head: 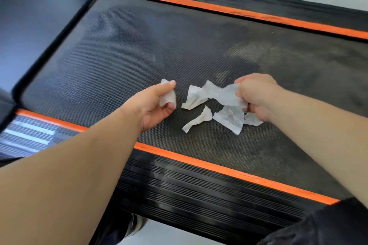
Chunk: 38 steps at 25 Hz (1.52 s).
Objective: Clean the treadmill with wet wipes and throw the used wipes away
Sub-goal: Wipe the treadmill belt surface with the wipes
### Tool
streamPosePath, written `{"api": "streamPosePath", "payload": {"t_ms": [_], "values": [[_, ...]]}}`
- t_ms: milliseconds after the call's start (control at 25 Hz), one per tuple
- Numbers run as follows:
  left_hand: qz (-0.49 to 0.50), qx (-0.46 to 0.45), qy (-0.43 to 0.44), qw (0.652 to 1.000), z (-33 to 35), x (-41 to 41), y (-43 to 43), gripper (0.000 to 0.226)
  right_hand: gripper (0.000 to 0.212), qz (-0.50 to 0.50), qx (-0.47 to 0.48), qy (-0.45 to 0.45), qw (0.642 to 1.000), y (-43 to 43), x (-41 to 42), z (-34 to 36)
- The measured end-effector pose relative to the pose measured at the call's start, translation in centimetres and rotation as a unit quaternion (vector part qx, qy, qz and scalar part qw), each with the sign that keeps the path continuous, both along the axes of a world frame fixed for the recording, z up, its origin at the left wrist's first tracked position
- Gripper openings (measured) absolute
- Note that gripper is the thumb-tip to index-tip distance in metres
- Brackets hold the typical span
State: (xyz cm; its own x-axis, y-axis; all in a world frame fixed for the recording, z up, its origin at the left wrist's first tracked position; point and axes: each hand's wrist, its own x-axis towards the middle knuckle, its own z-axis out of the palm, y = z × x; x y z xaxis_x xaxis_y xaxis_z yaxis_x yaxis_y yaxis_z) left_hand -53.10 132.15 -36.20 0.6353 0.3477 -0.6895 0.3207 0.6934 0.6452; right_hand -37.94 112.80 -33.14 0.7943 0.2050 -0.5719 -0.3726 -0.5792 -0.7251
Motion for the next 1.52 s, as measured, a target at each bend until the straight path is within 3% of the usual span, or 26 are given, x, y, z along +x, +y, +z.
{"api": "streamPosePath", "payload": {"t_ms": [200, 360, 480, 680, 840, 920, 1040, 1120, 1240, 1400, 1520], "values": [[-0.061, -0.009, 0.002, 0.998, 0.3, 0.3, 0.0, 0.011, 0.042, -0.012, 0.093, 0.012, 0.996, 0.5, 0.4, 0.9], [-0.120, -0.013, -0.108, 0.987, 2.7, 2.8, -1.7, 0.009, 0.033, 0.143, 0.161, 0.159, 0.964, 1.3, -0.3, 1.9], [-0.144, -0.004, -0.144, 0.979, 3.5, 3.5, -2.3, 0.024, 0.042, 0.224, 0.191, 0.230, 0.927, 1.2, -0.8, 2.8], [-0.116, 0.054, -0.110, 0.986, 3.9, 3.5, -2.0, 0.023, 0.009, 0.180, 0.224, 0.188, 0.939, 0.6, -0.3, 2.6], [-0.051, 0.065, -0.071, 0.994, 3.6, 3.8, -2.0, 0.013, 0.022, 0.098, 0.230, 0.159, 0.955, 0.1, 0.7, 2.6], [-0.044, 0.087, -0.034, 0.995, 3.2, 4.0, -2.6, 0.010, 0.016, 0.101, 0.221, 0.139, 0.960, 0.3, 0.7, 2.4], [-0.123, 0.048, -0.018, 0.991, 3.2, 3.9, -3.7, 0.039, 0.005, 0.122, 0.215, 0.121, 0.961, 0.5, 0.2, 2.2], [-0.182, 0.048, -0.034, 0.982, 3.2, 3.4, -3.9, 0.035, 0.005, 0.122, 0.203, 0.107, 0.966, 0.6, 0.1, 2.4], [-0.129, 0.059, -0.019, 0.990, 2.4, 2.7, -2.9, 0.016, 0.012, 0.094, 0.173, 0.083, 0.977, 0.3, 0.6, 2.4], [-0.085, 0.080, 0.027, 0.993, 1.4, 2.0, -1.8, 0.024, 0.008, 0.092, 0.149, 0.063, 0.982, 0.1, 1.0, 2.2], [-0.020, 0.030, 0.018, 0.999, 1.8, 2.6, -1.9, 0.023, 0.007, 0.115, 0.124, 0.027, 0.985, 0.0, 0.9, 2.4]]}}
